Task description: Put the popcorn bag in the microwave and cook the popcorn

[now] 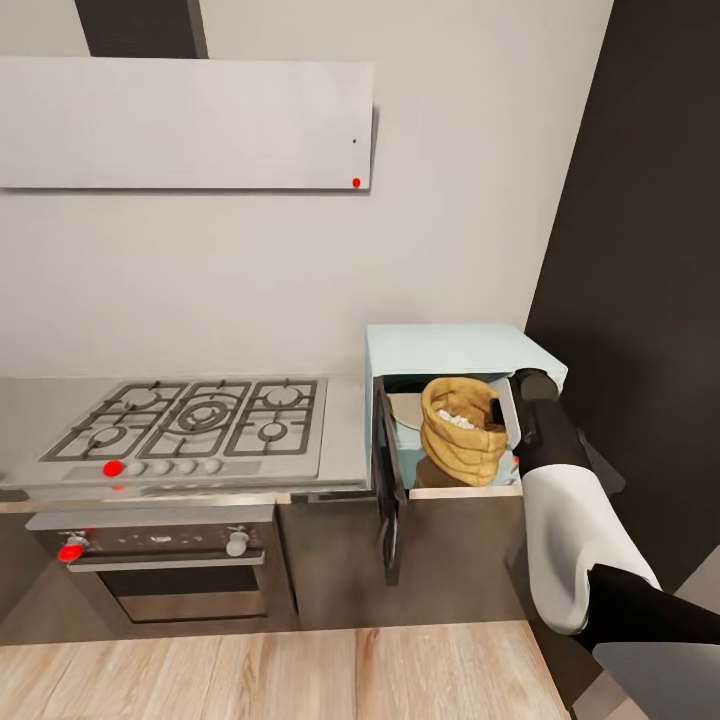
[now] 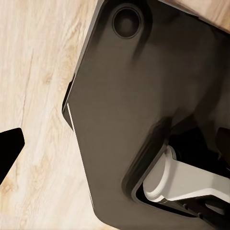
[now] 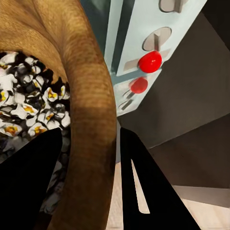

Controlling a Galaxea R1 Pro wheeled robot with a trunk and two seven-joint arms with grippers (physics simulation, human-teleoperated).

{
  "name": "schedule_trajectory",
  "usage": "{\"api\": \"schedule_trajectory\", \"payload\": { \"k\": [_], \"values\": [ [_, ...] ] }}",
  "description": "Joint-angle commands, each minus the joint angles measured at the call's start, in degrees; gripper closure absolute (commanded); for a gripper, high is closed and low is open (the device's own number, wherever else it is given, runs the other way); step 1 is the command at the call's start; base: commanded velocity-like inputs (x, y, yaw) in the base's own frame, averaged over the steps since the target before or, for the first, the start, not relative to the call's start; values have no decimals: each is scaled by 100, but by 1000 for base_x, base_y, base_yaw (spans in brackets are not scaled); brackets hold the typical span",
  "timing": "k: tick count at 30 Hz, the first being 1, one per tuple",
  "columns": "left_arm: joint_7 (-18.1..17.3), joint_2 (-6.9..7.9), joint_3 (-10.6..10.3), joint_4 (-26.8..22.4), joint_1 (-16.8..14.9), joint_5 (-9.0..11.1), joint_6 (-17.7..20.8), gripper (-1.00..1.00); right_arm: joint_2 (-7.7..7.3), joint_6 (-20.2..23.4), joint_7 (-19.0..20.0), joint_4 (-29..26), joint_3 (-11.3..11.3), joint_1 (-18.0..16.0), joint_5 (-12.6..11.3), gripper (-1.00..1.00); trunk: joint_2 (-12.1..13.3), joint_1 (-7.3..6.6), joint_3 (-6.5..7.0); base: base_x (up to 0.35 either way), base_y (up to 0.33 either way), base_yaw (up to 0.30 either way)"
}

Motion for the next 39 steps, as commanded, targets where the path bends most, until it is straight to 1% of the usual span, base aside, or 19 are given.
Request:
{"api": "schedule_trajectory", "payload": {
  "k": [1, 39],
  "values": [
    [14, -2, 21, -11, 2, 5, -3, -100, 6, 23, 18, -5, -17, -5, 40, 100, -7, 2, -8, 0, 0, 0],
    [14, -2, 21, -11, 2, 4, -3, -100, -2, 23, 17, 74, -25, -6, 39, 100, -7, 2, -8, 93, 0, 0]
  ]
}}
